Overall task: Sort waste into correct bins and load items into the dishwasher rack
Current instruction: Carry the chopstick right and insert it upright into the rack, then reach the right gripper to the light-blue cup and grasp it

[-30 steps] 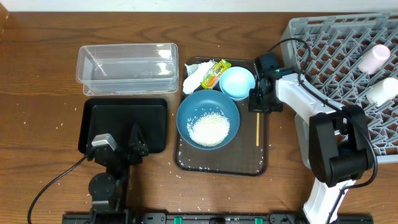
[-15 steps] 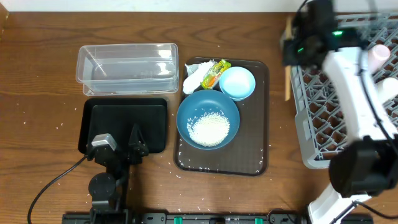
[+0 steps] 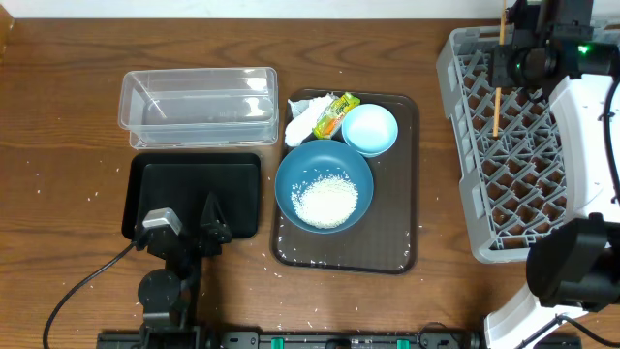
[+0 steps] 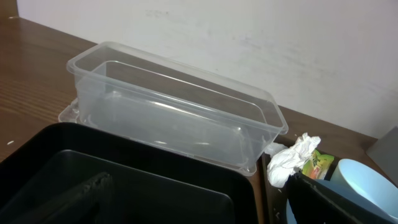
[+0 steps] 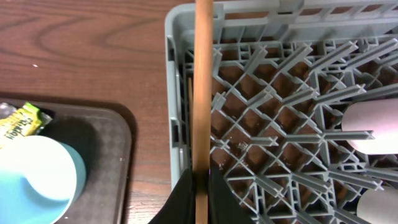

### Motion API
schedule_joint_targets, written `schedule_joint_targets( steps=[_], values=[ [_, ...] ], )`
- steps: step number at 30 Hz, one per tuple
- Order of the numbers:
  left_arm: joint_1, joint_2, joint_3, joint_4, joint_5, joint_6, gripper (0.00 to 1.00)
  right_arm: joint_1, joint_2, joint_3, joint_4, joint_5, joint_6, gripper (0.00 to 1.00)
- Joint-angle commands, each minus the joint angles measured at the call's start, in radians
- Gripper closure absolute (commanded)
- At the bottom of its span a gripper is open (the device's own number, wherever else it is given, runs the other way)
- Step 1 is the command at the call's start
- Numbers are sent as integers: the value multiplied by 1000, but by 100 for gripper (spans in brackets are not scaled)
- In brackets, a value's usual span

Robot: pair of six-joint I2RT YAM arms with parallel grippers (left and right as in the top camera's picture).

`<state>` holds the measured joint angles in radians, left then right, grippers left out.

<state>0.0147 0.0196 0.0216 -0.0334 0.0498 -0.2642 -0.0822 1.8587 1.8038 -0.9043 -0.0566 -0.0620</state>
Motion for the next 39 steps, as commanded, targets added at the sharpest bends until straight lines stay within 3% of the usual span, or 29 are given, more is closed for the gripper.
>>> schedule_joint_targets(
  steps=[1, 4, 11, 21, 26, 29, 32, 39],
  values=[
    [-5, -2, -18, -34, -8, 9, 9, -3, 40, -14, 3, 23, -18, 86],
    [-5, -2, -18, -34, -8, 9, 9, -2, 58, -14, 0, 24, -18, 67],
    [-5, -2, -18, -34, -8, 9, 9, 1, 65, -14, -19, 19, 19, 34],
    [-5, -2, -18, -34, -8, 9, 9, 67, 65, -14, -117, -376, 25, 30],
    [-5, -2, -18, -34, -8, 9, 9, 179, 65, -15, -137, -388, 73, 27],
    [-5, -2, -18, -34, -8, 9, 9, 271, 65, -15, -133, -340, 122, 10],
    [-5, -2, -18, -34, -8, 9, 9, 354, 66, -15, -137, -290, 189, 1],
    [-5, -2, -18, -34, -8, 9, 9, 569, 66, -15, -151, -507, 222, 3]
  ],
)
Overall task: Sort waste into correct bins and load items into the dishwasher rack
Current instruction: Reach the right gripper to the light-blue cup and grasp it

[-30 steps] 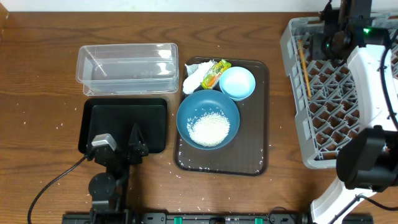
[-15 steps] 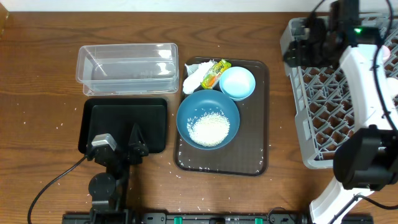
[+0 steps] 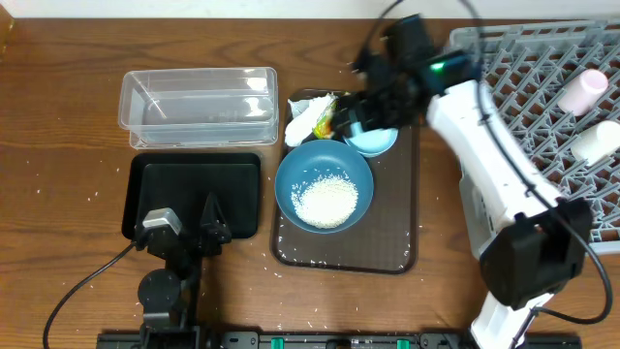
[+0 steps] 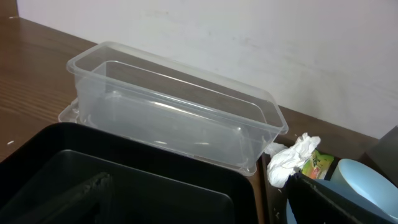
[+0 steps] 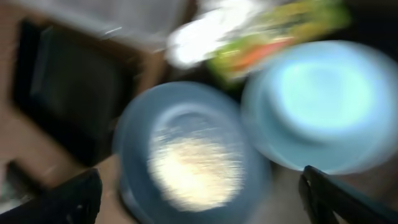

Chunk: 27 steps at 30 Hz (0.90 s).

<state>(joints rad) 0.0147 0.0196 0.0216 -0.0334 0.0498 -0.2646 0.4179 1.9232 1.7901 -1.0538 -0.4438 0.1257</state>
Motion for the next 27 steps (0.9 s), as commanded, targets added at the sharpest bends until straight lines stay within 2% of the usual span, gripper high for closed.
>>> schedule_joint_targets(
  steps=[1, 2, 4, 6, 10, 16, 20, 23, 27],
  values=[
    [-5, -2, -18, -34, -8, 9, 9, 96, 2, -1, -1, -122, 34, 12],
    [-5, -2, -18, -34, -8, 9, 9, 120, 2, -1, 5, -116, 35, 18],
    [-5, -2, -18, -34, -8, 9, 9, 159, 2, -1, 11, -93, 34, 18],
    [-5, -2, -18, -34, -8, 9, 9, 193, 4, -3, 7, 8, 54, 1],
    [-5, -2, -18, -34, -8, 9, 9, 248, 4, -3, -27, 344, 240, 1],
    [-5, -2, -18, -34, -8, 9, 9, 230, 4, -3, 52, 661, 289, 2],
    [-5, -2, -18, -34, -8, 9, 9, 178, 11, -3, 136, 653, 293, 4],
    [-5, -2, -18, -34, -8, 9, 9, 143, 39, -3, 190, 608, 293, 12],
    [-5, -2, -18, -34, -8, 9, 9, 129, 104, -3, 236, 621, 293, 13]
  ],
)
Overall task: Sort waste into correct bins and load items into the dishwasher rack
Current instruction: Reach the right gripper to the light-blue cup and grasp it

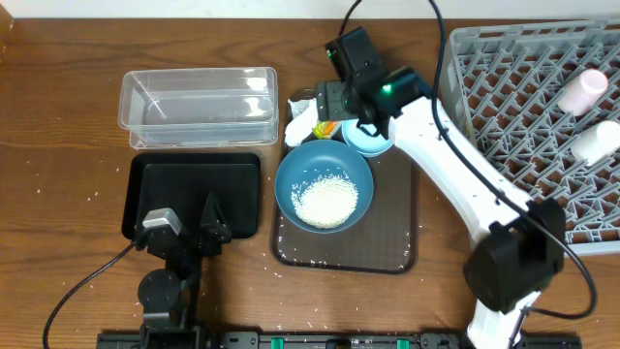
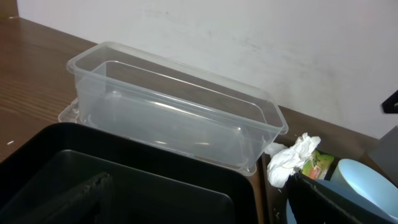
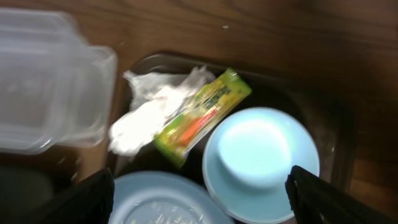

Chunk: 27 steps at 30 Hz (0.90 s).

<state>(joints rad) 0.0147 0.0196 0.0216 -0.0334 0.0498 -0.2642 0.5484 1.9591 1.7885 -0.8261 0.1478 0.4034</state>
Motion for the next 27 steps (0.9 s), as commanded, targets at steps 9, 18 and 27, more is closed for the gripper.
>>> schedule_joint_targets(
  steps=[9, 18, 27],
  values=[
    [-5, -2, -18, -34, -8, 9, 9, -6, 208, -1, 57, 36, 54, 36],
    [-5, -2, -18, -34, -8, 9, 9, -2, 273, -1, 69, 69, 85, 48],
    [-5, -2, -18, -34, -8, 9, 9, 2, 286, -3, 42, 70, 113, 59]
  ],
)
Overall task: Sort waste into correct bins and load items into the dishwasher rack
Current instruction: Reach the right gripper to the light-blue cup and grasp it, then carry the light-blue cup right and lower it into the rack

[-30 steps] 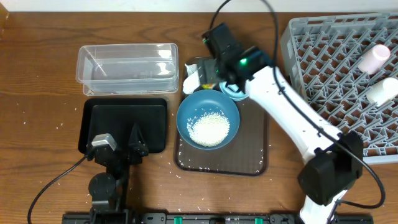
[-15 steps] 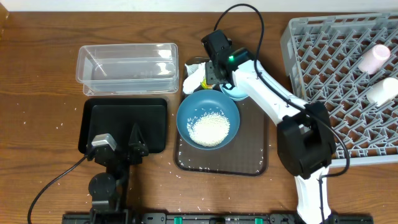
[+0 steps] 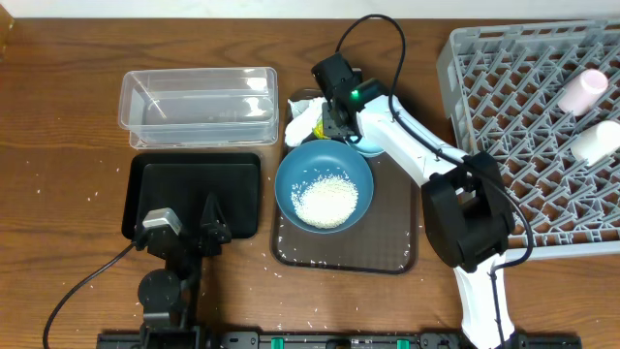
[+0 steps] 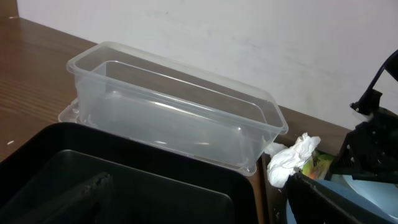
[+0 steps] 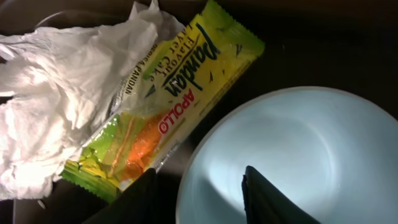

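My right gripper [image 5: 199, 199] is open and low over the back of the brown tray [image 3: 392, 242]. Its left finger stands outside the rim of the small light-blue bowl [image 5: 298, 149] and its right finger inside it. Just left of the bowl lie a yellow-green snack wrapper [image 5: 180, 106] and a crumpled white tissue [image 5: 56, 87]. In front of them sits a larger blue bowl [image 3: 324, 189] with rice in it. The grey dishwasher rack [image 3: 513, 116] is at the right. My left gripper [image 4: 208, 199] is open over the black bin [image 3: 194, 189], holding nothing.
A clear plastic bin [image 3: 199, 105] stands behind the black bin, left of the tray. A pink cup [image 3: 581, 92] and a white cup [image 3: 596, 143] lie in the rack. Rice grains are scattered on the tray and table.
My right gripper was higher above the wrapper, tissue and small bowl; now it is down close, open, with its fingers either side of the small bowl's rim. The left arm has not moved.
My right gripper was shut on a wooden chopstick at the rack's left edge. Then it was open and empty over the tray's bowls, then above the wrapper and small bowl. Now it straddles the small bowl's rim. The left gripper stayed over the black bin.
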### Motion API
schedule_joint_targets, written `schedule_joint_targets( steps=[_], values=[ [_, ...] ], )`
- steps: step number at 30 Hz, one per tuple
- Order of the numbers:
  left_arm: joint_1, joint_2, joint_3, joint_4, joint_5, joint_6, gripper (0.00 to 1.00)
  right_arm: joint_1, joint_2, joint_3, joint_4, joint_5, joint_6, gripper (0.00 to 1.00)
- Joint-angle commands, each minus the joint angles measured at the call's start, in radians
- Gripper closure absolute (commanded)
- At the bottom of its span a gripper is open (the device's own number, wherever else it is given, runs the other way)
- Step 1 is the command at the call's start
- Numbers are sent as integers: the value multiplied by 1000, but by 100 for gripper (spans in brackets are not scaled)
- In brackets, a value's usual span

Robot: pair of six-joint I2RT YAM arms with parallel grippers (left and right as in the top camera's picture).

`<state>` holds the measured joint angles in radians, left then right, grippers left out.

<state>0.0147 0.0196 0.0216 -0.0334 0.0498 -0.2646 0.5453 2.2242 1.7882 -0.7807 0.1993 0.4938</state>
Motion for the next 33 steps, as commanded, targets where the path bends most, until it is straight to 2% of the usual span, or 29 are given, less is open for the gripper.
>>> schedule_joint_targets(
  steps=[1, 8, 16, 20, 29, 33],
  values=[
    [-5, -2, -18, -34, -8, 9, 9, 3, 24, -3, -5, 18, 23, 61],
    [-5, -2, -18, -34, -8, 9, 9, 6, 43, -2, -15, 18, 23, 70],
    [-5, -2, -18, -34, -8, 9, 9, -13, -16, 9, -29, 2, 22, 93],
    [-5, -2, -18, -34, -8, 9, 9, -51, -110, 40, -61, -21, 19, 99],
    [-5, -2, -18, -34, -8, 9, 9, -256, -378, 59, -135, -216, -56, 99],
    [-5, -2, -18, -34, -8, 9, 9, -410, -464, 58, -191, -378, -195, 99]
  ],
)
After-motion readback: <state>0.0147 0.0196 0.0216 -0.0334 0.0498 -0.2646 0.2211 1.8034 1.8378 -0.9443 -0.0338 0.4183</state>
